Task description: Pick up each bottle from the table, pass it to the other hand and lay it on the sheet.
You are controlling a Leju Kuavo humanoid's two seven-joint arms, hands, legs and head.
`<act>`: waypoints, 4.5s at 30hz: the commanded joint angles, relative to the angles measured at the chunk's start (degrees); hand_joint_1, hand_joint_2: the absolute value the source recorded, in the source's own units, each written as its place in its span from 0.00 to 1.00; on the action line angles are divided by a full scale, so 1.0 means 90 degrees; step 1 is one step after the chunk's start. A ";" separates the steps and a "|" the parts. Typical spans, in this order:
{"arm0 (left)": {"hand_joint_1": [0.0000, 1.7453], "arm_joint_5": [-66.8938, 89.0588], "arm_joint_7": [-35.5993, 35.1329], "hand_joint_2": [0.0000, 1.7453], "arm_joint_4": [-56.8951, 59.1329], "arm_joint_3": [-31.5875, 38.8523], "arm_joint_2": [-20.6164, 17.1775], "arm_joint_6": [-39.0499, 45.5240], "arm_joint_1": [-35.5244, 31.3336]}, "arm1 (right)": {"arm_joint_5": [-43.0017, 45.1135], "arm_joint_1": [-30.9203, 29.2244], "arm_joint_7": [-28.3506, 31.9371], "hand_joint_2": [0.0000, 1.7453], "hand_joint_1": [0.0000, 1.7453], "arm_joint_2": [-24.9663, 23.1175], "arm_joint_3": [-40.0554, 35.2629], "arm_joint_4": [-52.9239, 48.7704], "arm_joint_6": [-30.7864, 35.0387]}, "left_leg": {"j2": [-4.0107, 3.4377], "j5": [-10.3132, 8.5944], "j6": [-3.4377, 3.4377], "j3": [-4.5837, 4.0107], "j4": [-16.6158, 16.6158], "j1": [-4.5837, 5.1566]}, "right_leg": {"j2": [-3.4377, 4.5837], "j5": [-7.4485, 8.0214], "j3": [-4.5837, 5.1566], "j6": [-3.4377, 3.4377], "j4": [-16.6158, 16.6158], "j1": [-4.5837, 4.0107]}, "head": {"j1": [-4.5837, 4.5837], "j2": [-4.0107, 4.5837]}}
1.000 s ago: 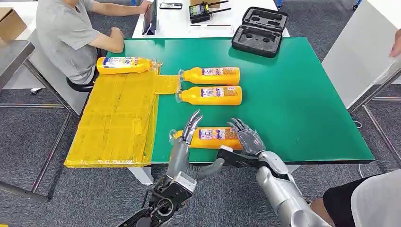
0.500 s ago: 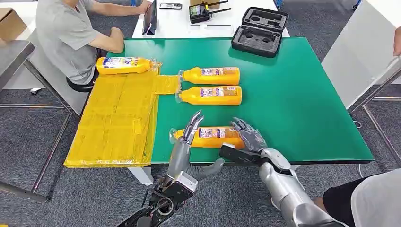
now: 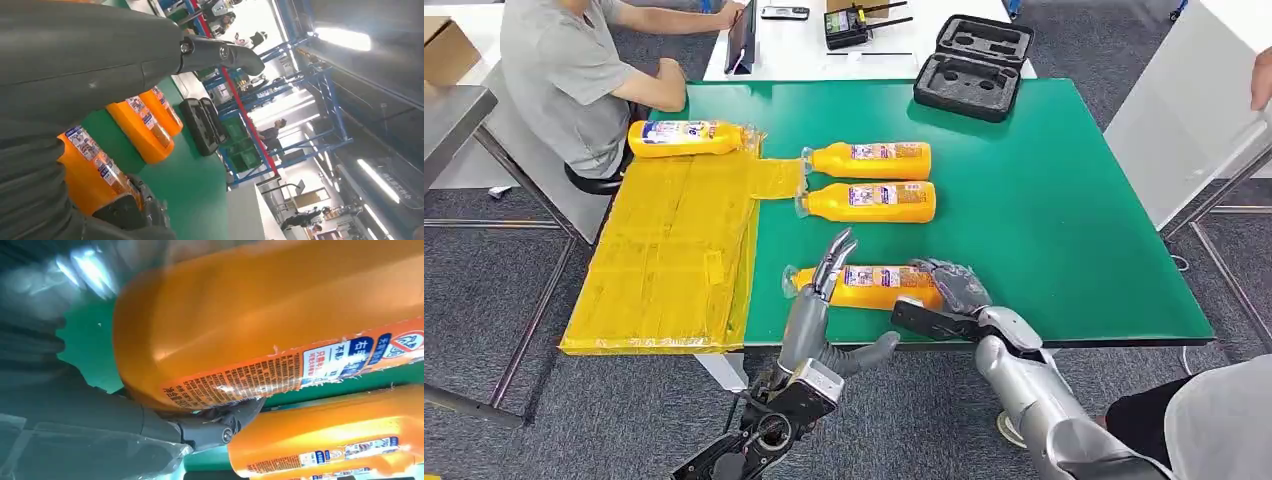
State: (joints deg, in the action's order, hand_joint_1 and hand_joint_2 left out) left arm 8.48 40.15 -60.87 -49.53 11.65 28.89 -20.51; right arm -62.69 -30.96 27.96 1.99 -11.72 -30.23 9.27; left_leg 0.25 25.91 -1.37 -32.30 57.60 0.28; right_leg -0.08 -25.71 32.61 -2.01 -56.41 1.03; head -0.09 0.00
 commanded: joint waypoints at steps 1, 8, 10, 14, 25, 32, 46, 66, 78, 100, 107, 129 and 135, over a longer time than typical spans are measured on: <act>0.00 0.0000 -0.0017 1.00 0.0352 -0.0264 -0.0060 0.0064 -0.0277 | 0.0246 -0.0273 0.0309 1.00 1.00 0.0000 -0.0112 0.0552 0.0122 | -0.0001 0.0002 0.0012 0.0009 0.0001 -0.0011 | -0.0001 0.0001 -0.0013 0.0012 0.0007 -0.0012 | 0.0000 0.0000; 0.00 0.0055 -0.0017 1.00 0.0384 -0.0241 -0.0069 0.0211 -0.0247 | 0.0774 -0.0157 0.1048 1.00 1.00 -0.0167 0.0170 0.0298 0.0693 | -0.0004 0.0001 0.0009 -0.0001 0.0001 -0.0005 | 0.0003 0.0002 0.0000 0.0009 0.0000 -0.0006 | 0.0000 0.0000; 0.00 0.0059 -0.0017 1.00 0.0334 -0.0241 -0.0088 0.0379 -0.0222 | 0.1230 -0.0004 0.1338 1.00 1.00 -0.0245 0.0234 -0.0012 0.0802 | -0.0012 0.0005 0.0017 0.0006 0.0002 -0.0015 | 0.0010 0.0003 -0.0009 0.0017 0.0006 -0.0016 | 0.0000 0.0000; 0.00 -0.0115 -0.0017 1.00 0.0131 -0.0204 -0.0099 0.0700 -0.0175 | 0.2421 0.0328 0.1338 1.00 1.00 -0.0112 -0.0325 -0.0821 0.0960 | -0.0005 0.0003 0.0010 -0.0001 0.0001 -0.0007 | 0.0005 0.0000 0.0000 0.0009 0.0001 -0.0008 | 0.0002 0.0000; 0.00 -0.0595 -0.0017 1.00 -0.1662 0.1260 0.0230 0.1234 0.0786 | 0.4377 0.0716 0.1338 1.00 1.00 0.0099 -0.1018 -0.1792 0.2279 | -0.0010 0.0007 0.0011 -0.0012 0.0009 -0.0006 | 0.0008 -0.0002 0.0008 0.0010 -0.0006 -0.0007 | 0.0002 0.0000; 0.00 -0.1781 -0.0017 1.00 -0.0985 0.1480 0.0555 -0.0118 0.0807 | 0.4654 0.0988 0.1338 1.00 1.00 0.0120 -0.0955 -0.2321 0.2491 | -0.0004 0.0002 0.0006 -0.0008 0.0000 0.0000 | 0.0003 0.0000 0.0006 0.0005 0.0001 -0.0002 | 0.0000 0.0000; 0.00 -0.3012 -0.0017 1.00 0.1564 0.2184 0.0928 -0.2696 0.0368 | 0.4367 0.1391 0.1338 1.00 1.00 -0.0056 -0.1729 -0.2673 0.2659 | 0.0001 0.0005 0.0011 -0.0002 0.0002 -0.0008 | -0.0003 -0.0002 -0.0002 0.0010 0.0002 -0.0009 | -0.0002 0.0000; 0.00 -0.3112 -0.0017 1.00 0.1027 0.2803 0.0928 -0.2459 0.0313 | 0.4424 0.1343 0.1338 1.00 1.00 -0.0179 -0.2751 -0.2849 0.2622 | -0.0003 0.0003 0.0006 -0.0017 0.0004 -0.0003 | 0.0003 0.0000 0.0015 0.0005 -0.0004 -0.0004 | 0.0000 0.0000; 0.00 -0.3307 -0.0017 1.00 0.0907 0.2676 0.0873 -0.3114 0.0370 | 0.4519 0.1235 0.1338 1.00 0.96 -0.0151 -0.2603 -0.2777 0.2540 | 0.0000 0.0002 0.0006 -0.0013 0.0001 -0.0003 | -0.0001 -0.0001 0.0010 0.0006 0.0000 -0.0004 | -0.0002 0.0000; 0.00 -0.4121 -0.0295 1.00 0.1233 0.2281 0.0690 -0.4014 0.0214 | 0.4787 0.1246 0.1338 1.00 0.94 -0.0090 -0.2617 -0.2848 0.2389 | 0.0002 0.0000 0.0005 -0.0013 -0.0002 0.0001 | -0.0003 0.0000 0.0011 0.0004 0.0000 0.0000 | 0.0000 0.0000; 0.00 -0.4198 -0.0241 1.00 0.1260 0.2223 0.0695 -0.3988 0.0161 | 0.4872 0.1183 0.1338 1.00 0.93 -0.0140 -0.2690 -0.2767 0.2324 | 0.0000 0.0003 0.0009 -0.0008 0.0000 -0.0006 | -0.0001 -0.0001 0.0004 0.0009 0.0003 -0.0007 | 0.0000 0.0000; 1.00 -0.4013 -0.0017 1.00 0.0690 0.2390 0.0653 -0.4645 0.0375 | 0.5265 0.1187 0.1338 1.00 0.65 -0.0166 -0.2770 -0.2696 0.1786 | -0.0011 0.0004 0.0010 -0.0009 0.0000 -0.0006 | 0.0009 0.0002 0.0006 0.0009 0.0003 -0.0008 | 0.0000 0.0000; 1.00 -0.3958 -0.0017 1.00 0.0678 0.2540 0.0721 -0.4821 0.0415 | 0.5363 0.1171 0.1338 1.00 0.39 -0.0128 -0.2802 -0.2773 0.1695 | -0.0008 0.0005 0.0009 -0.0011 0.0002 -0.0007 | 0.0007 0.0000 0.0007 0.0009 0.0001 -0.0008 | 0.0000 0.0000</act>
State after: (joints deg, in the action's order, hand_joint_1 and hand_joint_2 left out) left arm -27.60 40.09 -54.55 -27.74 17.81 -12.13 -16.82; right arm -15.41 -18.14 40.17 0.24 -34.88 -56.61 25.75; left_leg 0.27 25.91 -1.37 -32.46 57.58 0.29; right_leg -0.09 -25.72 32.73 -2.02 -56.42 1.04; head -0.09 0.00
